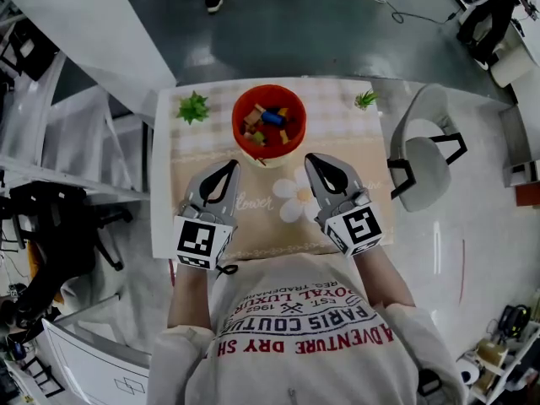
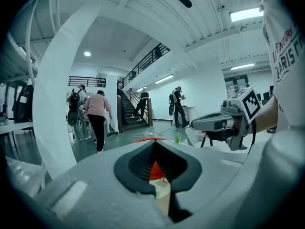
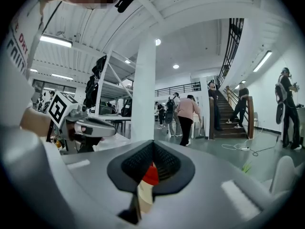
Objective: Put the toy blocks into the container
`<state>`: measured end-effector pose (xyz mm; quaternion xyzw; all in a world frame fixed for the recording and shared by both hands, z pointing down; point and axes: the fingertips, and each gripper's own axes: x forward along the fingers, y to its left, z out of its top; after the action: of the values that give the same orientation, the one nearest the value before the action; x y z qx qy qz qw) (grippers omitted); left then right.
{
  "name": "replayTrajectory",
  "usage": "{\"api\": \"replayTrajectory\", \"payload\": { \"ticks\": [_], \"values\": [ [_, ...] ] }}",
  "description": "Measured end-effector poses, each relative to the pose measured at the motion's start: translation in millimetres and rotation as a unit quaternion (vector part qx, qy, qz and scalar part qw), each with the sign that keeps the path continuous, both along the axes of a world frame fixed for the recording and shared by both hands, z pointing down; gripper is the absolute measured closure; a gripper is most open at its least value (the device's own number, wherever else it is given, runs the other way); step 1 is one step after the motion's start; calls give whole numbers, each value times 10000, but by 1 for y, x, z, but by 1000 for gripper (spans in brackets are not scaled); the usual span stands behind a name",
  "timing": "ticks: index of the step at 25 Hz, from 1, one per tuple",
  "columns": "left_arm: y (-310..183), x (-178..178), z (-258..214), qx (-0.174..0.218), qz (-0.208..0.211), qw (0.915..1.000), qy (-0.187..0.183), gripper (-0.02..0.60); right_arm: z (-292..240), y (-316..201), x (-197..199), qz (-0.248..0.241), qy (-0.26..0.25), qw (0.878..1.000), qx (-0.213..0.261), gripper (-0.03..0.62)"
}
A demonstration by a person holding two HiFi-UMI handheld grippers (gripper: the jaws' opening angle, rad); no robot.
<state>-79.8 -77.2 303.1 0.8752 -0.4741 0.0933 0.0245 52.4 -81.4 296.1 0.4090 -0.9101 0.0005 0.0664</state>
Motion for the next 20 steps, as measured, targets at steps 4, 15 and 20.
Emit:
{"api": "replayTrajectory", "payload": {
  "ticks": [4, 15, 20],
  "values": [
    [1, 2, -4, 36, 17, 10000, -26, 574, 0, 2, 0, -50, 37, 10000, -9, 594],
    [1, 8, -9, 50, 53, 9999, 101, 574, 8, 1, 1, 5, 119, 9998, -125, 594],
    [0, 7, -6, -4, 53, 9999, 101, 574, 10, 0, 1, -2, 72, 9998, -173, 594]
  ]
}}
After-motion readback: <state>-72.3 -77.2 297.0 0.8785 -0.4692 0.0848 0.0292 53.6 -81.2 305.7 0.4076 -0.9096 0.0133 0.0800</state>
